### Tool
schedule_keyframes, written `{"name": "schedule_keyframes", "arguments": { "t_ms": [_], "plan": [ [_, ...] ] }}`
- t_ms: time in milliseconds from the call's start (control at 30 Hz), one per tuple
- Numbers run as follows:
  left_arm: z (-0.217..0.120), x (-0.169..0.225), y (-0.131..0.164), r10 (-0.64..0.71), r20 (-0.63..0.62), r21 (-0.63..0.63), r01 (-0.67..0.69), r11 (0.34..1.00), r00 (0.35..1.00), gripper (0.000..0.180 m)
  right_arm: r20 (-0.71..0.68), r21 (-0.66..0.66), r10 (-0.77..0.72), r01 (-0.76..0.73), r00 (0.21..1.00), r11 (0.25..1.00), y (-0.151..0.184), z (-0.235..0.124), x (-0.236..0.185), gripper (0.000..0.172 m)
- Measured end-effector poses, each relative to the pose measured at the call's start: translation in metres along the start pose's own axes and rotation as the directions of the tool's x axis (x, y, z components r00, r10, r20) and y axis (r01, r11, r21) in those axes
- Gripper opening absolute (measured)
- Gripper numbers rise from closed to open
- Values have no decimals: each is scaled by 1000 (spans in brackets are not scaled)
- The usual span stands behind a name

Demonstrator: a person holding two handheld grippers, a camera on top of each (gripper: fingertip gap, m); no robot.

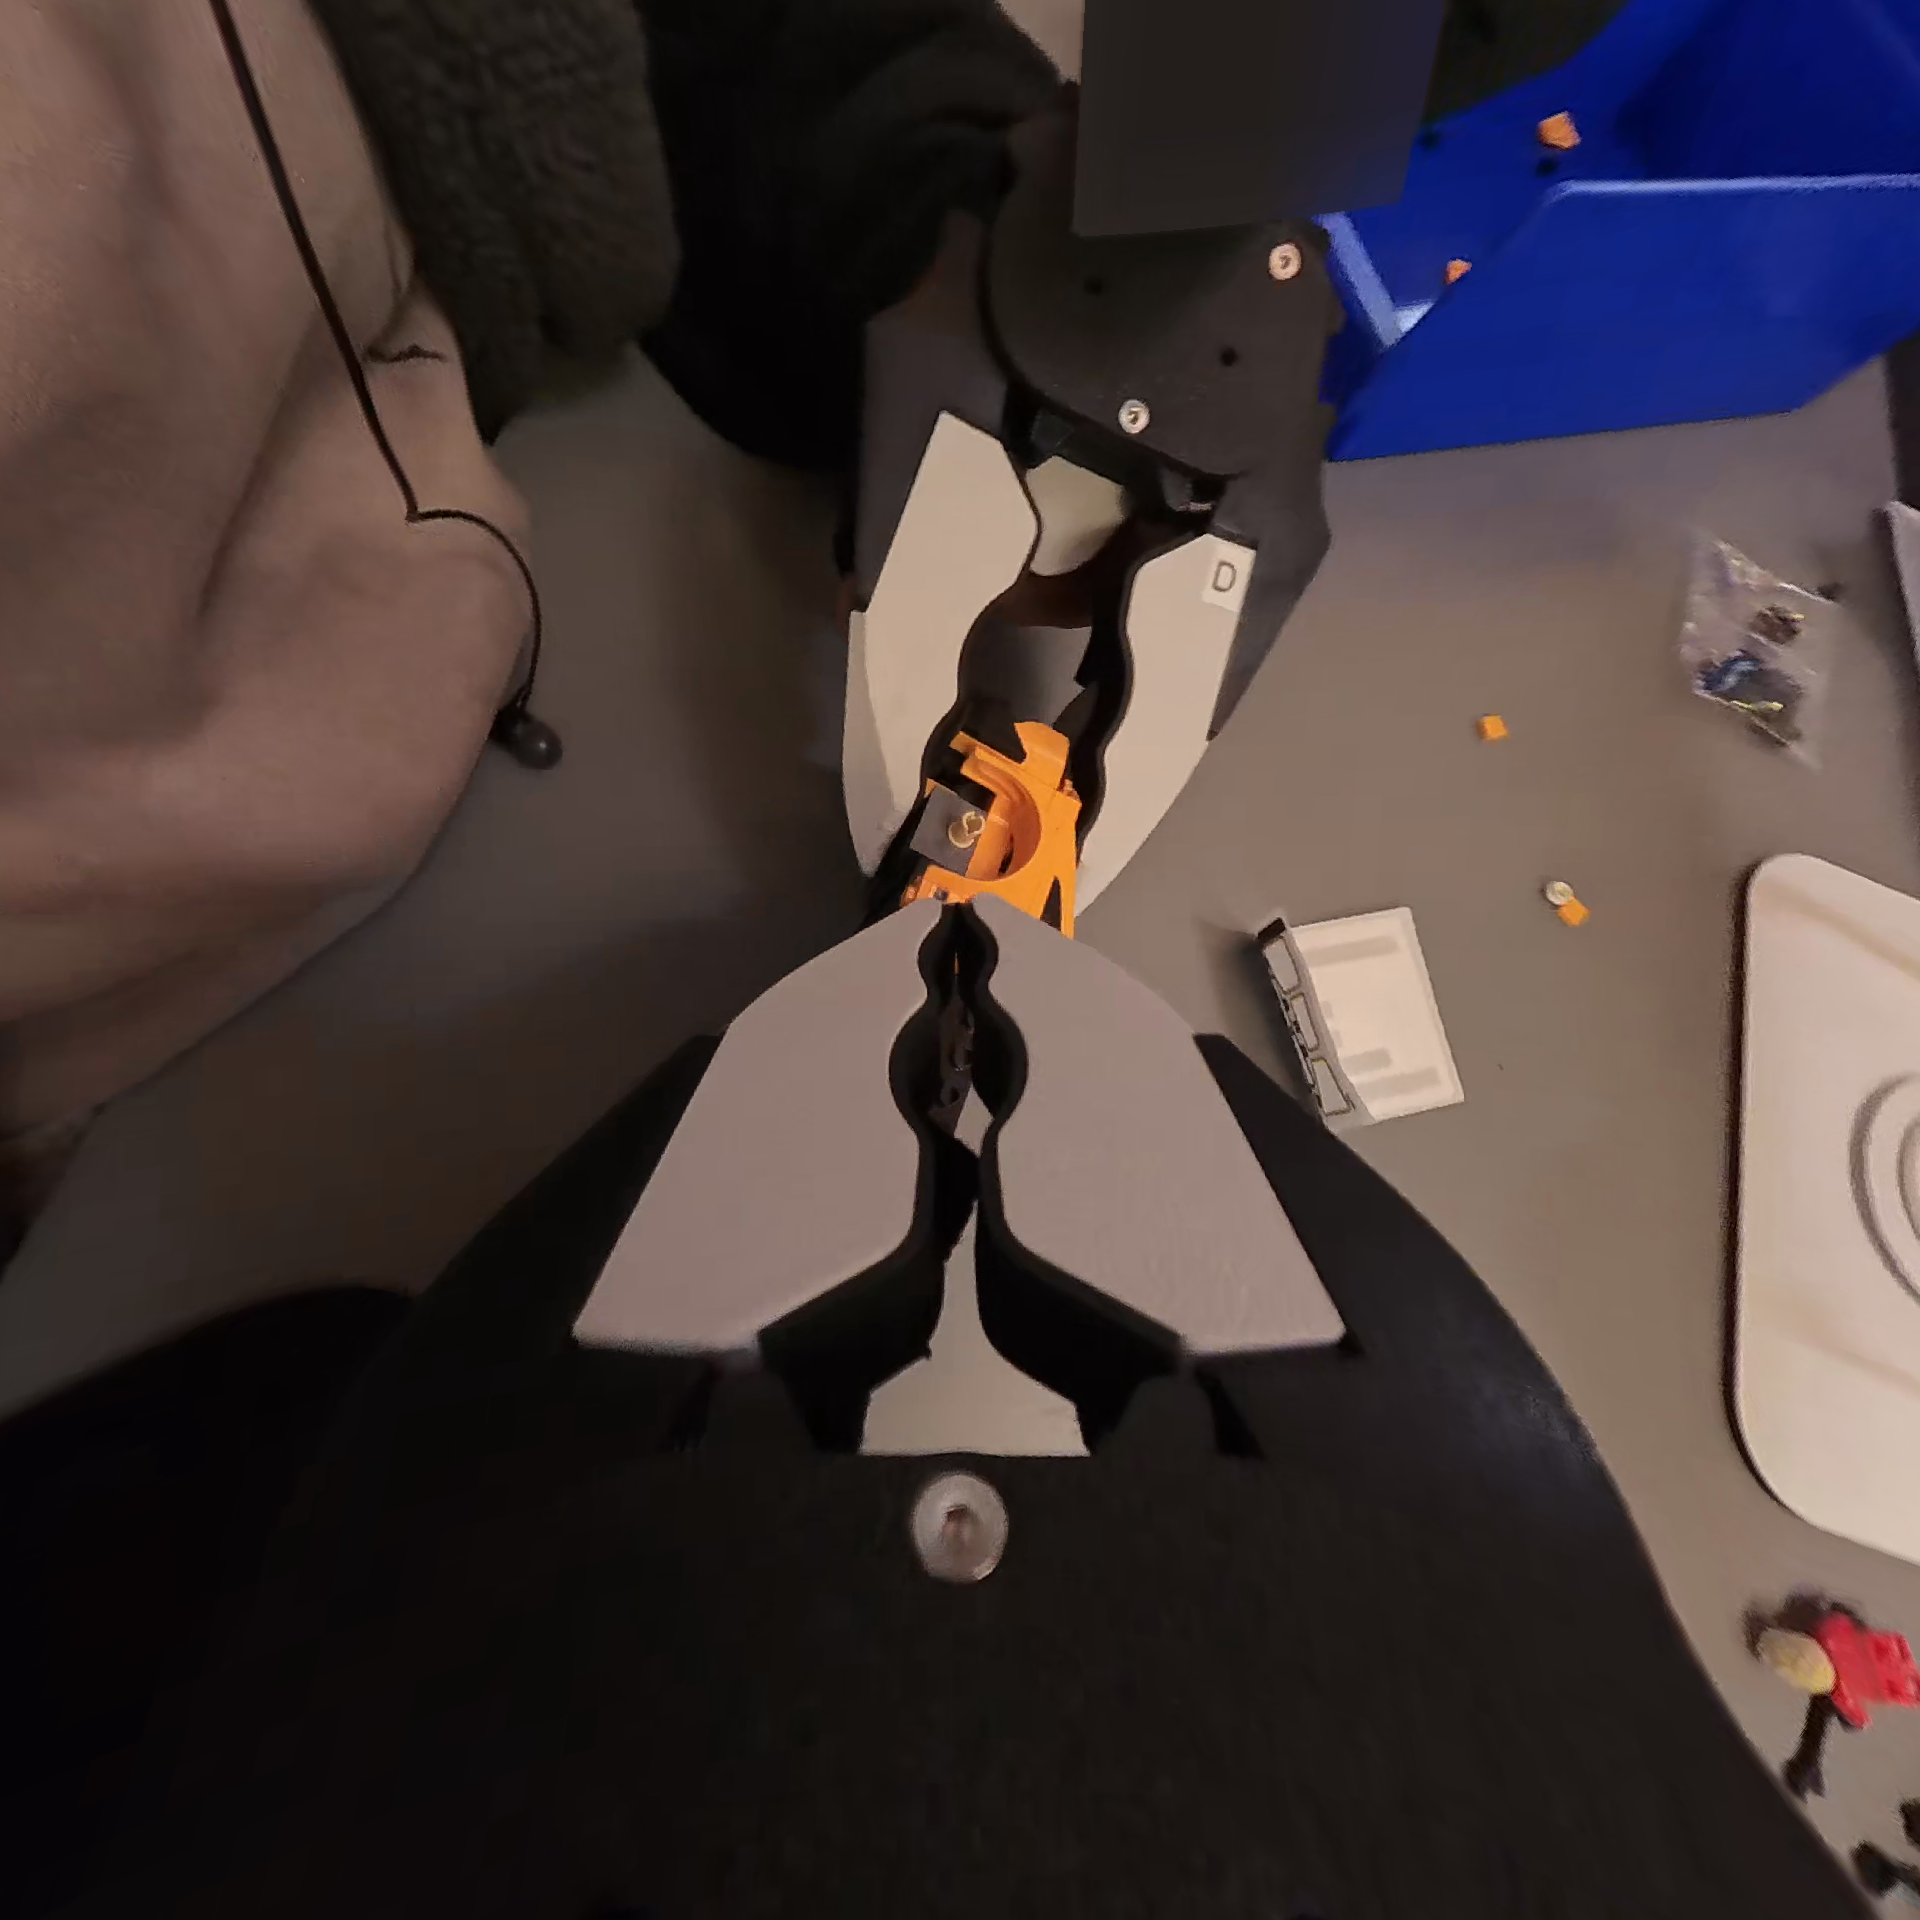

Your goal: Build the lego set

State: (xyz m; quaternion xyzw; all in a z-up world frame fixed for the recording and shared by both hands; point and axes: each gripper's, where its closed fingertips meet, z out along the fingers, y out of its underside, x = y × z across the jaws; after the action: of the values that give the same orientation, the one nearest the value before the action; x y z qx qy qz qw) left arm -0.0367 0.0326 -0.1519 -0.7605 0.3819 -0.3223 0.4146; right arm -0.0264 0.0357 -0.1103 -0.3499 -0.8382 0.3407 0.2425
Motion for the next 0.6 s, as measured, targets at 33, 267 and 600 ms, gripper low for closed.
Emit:
{"name": "schedule_keyframes", "arguments": {
  "t_ms": [33,267,600],
  "plan": [
    [1,-1,1,5,2,-2,-5,1000,1000,41,20,-12,-18,18,1000,1000,2,2,-1,0],
    [5,-5,6,34,27,-26,-34,999,999,41,90,-44,-56,61,994,997,16,12,-3,0],
    [7,-6,9,46,32,-42,-44,998,998,41,110,-80,-82,91,991,993,27,10,-12,0]
  ]
}}
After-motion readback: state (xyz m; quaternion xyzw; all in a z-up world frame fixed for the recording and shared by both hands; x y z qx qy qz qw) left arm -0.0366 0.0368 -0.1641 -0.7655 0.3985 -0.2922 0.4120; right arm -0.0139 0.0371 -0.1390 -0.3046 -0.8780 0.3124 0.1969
